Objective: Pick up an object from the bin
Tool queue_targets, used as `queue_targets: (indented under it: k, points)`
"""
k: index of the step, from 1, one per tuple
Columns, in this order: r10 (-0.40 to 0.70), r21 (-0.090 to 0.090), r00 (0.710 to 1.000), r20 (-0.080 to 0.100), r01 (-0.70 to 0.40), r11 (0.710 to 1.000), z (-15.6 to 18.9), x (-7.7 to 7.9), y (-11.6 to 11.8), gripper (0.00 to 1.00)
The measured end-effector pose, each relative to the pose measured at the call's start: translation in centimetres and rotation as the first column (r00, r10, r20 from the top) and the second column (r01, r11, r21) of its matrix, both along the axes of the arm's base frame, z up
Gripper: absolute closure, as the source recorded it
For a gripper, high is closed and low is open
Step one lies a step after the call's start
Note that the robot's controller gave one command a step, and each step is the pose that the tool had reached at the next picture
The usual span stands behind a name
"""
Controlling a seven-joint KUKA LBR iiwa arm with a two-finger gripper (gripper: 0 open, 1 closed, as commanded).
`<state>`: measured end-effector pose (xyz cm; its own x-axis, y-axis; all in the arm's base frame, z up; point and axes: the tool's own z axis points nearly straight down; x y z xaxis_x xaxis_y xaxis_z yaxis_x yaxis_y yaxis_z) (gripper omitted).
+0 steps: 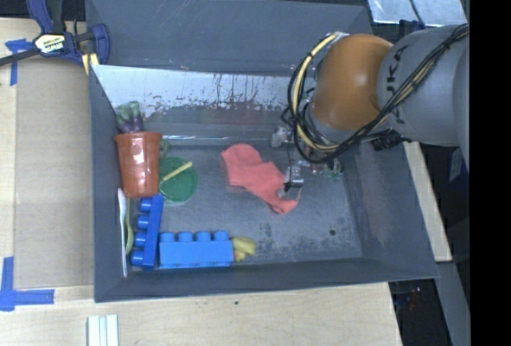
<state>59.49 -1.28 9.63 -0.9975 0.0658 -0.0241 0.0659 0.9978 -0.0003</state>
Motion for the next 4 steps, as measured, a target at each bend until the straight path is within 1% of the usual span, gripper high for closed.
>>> queue_targets:
  k: [1, 2, 3, 4]
  points:
    - [0.123, -0.002, 0.992, -0.003, -0.123, 0.992, 1.8, -2.5, -3.3, 0.00]
    - [-0.087, 0.004, 0.996, -0.004, 0.087, 0.996, -0.5, -2.1, 0.3, 0.00]
    - [0.017, -0.003, 1.000, 0.007, -0.017, 1.000, -1.0, -1.4, -0.3, 1.00]
    - [0.097, -0.007, 0.995, 0.010, -0.097, 0.995, -1.1, -1.2, -1.5, 1.00]
